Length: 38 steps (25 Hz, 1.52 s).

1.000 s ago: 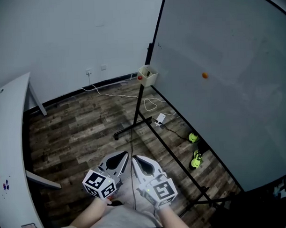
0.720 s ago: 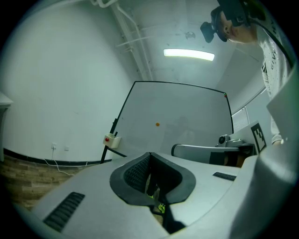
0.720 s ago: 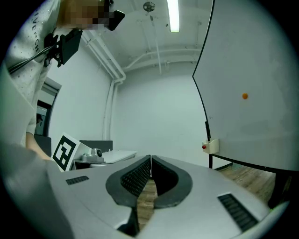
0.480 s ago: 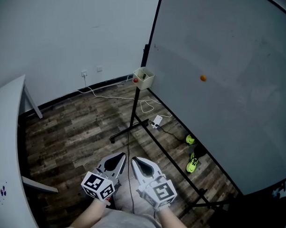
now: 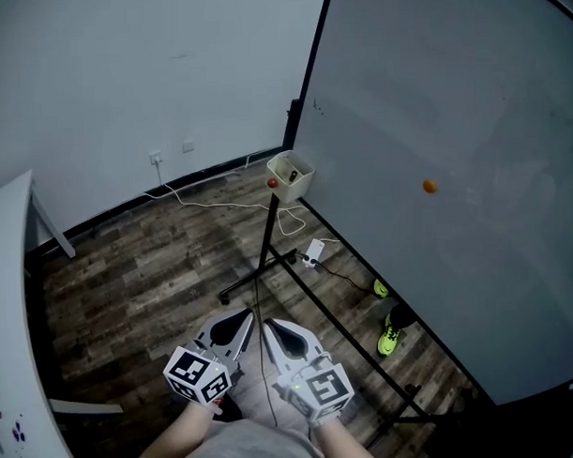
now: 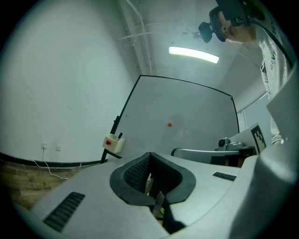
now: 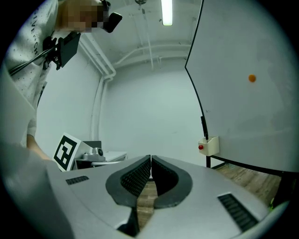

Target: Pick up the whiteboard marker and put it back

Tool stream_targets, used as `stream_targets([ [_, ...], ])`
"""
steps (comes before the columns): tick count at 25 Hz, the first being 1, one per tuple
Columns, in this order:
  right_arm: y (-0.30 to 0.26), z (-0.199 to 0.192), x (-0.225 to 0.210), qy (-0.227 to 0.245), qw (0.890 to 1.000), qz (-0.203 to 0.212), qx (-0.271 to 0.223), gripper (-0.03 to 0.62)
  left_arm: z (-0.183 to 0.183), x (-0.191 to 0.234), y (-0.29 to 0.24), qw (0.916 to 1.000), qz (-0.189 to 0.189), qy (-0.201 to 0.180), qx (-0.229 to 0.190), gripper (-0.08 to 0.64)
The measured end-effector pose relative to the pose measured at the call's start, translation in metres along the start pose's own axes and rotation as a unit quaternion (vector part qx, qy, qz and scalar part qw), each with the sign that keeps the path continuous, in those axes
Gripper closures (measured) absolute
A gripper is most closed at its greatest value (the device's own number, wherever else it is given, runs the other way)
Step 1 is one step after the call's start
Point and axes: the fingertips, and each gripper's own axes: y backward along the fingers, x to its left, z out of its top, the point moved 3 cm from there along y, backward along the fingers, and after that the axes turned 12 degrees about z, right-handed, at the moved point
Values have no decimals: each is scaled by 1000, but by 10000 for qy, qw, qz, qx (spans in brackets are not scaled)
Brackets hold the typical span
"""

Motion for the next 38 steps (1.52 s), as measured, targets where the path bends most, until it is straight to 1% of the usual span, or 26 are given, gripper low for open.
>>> stream_targets([
  [3, -30, 6, -18, -14, 9999, -110, -4, 572, 10, 28, -20, 10000, -82, 25, 35, 549],
  [5, -47, 4, -26, -82, 9997, -192, 84, 572, 15, 45, -31, 9999, -147, 51, 68, 549],
  [9, -84, 11, -45, 3, 9993, -359, -84, 572, 24, 77, -54, 9994, -308, 106, 137, 549],
  [15, -130, 8, -65, -78, 9981, -608, 112, 572, 33, 124, -81, 9983, -532, 161, 200, 549],
  [21, -168, 11, -81, 33, 9971, -759, -51, 572, 40, 162, -99, 9975, -616, 223, 268, 549],
  [25, -182, 5, -91, 20, 9974, -718, 33, 572, 37, 176, -109, 9970, -639, 295, 311, 549],
  [30, -189, -3, -103, -38, 9966, -808, 171, 572, 34, 185, -117, 9967, -665, 312, 355, 548],
  [38, -210, -1, -156, -103, 9964, -826, 176, 572, 35, 203, -162, 9967, -590, 316, 465, 549],
])
